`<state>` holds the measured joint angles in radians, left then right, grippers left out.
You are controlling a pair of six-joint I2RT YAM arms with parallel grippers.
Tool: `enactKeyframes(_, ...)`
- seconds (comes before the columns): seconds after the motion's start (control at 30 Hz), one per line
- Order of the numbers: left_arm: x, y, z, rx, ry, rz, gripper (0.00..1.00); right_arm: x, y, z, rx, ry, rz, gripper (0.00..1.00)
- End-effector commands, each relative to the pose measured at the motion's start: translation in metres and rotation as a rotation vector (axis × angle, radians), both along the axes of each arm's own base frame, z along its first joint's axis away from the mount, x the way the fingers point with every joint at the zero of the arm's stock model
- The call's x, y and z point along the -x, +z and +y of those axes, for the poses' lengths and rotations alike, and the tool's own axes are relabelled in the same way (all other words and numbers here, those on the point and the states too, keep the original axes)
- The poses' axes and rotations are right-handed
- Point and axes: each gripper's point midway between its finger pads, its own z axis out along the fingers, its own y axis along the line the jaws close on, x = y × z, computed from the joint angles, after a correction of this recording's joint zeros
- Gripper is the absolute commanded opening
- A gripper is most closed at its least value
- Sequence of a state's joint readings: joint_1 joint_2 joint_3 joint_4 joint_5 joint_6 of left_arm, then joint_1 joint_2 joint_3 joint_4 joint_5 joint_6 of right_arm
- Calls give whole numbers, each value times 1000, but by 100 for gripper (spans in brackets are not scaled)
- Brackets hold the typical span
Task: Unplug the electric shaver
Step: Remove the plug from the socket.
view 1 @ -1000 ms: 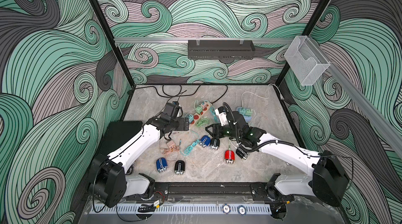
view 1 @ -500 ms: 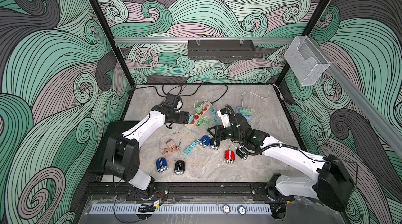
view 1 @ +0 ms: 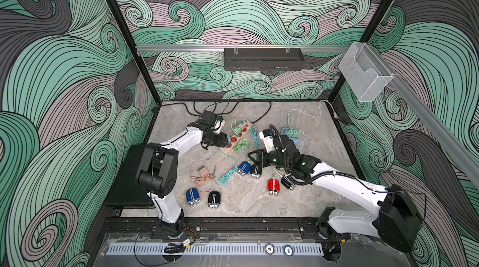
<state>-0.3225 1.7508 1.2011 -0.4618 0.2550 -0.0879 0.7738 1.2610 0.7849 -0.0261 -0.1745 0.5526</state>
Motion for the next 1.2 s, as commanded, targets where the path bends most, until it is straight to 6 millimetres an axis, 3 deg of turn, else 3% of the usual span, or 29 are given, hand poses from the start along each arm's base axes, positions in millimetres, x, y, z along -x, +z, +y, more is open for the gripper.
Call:
enactKeyframes(0.0,-19,6,-10,-15,-30,-75,58,-2,-9,-5,22,-14,3,54)
enactKeyframes(0.27,-31,-7,-23,-34,-48,-79,46,-5,-24,1,26,-5,12,51)
enactKeyframes(0.6,-27,0,-32,27,-37,-83,15,-26,-32,4,-97,-117,136,49)
enactKeyframes(0.73,-22,12,-34,71,-21,-89,12,-43,-38,4,-151,-186,238,51)
enactKeyframes(0.93,-16,36,-39,160,30,-94,11,-70,-54,25,-237,-218,336,54)
enactKeyframes(1.17,-4,50,-40,211,45,-91,9,-93,-74,45,-307,-263,401,56)
